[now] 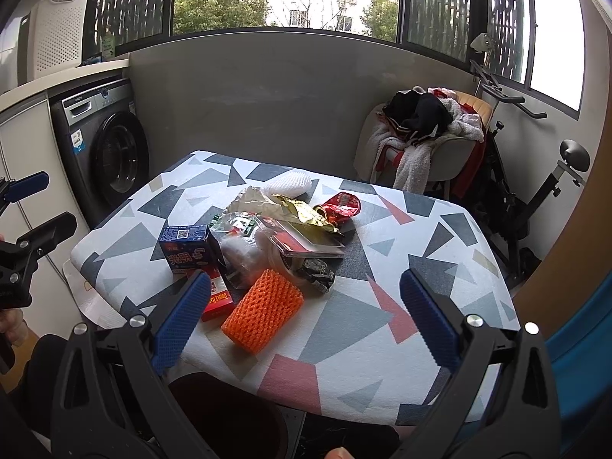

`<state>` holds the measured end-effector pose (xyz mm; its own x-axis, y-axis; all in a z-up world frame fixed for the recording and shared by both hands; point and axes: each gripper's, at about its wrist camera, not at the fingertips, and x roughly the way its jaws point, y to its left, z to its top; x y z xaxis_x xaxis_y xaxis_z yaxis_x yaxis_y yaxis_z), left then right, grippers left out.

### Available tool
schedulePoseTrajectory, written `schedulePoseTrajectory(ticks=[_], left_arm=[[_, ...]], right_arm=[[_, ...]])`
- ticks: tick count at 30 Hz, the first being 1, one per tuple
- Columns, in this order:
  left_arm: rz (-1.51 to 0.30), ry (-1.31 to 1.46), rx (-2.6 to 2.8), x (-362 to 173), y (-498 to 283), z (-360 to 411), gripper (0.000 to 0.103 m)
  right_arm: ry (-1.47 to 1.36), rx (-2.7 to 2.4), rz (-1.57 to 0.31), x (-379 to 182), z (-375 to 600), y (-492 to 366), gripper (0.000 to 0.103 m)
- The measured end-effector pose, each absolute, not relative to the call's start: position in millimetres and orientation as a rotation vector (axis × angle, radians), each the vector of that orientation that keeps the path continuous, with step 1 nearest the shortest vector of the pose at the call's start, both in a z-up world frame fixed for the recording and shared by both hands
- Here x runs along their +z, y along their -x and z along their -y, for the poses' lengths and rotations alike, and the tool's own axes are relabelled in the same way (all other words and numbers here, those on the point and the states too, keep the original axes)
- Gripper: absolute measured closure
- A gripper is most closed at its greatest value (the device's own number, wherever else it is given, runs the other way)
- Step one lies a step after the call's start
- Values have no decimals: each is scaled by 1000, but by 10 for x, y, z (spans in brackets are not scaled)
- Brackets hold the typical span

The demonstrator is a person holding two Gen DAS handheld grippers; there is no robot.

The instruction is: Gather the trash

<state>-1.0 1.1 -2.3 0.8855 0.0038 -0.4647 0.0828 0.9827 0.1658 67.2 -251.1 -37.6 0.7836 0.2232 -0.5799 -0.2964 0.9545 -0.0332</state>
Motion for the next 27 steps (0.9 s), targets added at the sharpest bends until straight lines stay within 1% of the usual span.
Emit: schedulePoseTrajectory(ticks=[27], left_arm=[[-486, -181, -43, -45, -3, -15, 5]], right_arm=[[127, 279, -615, -402, 2523, -682, 6]])
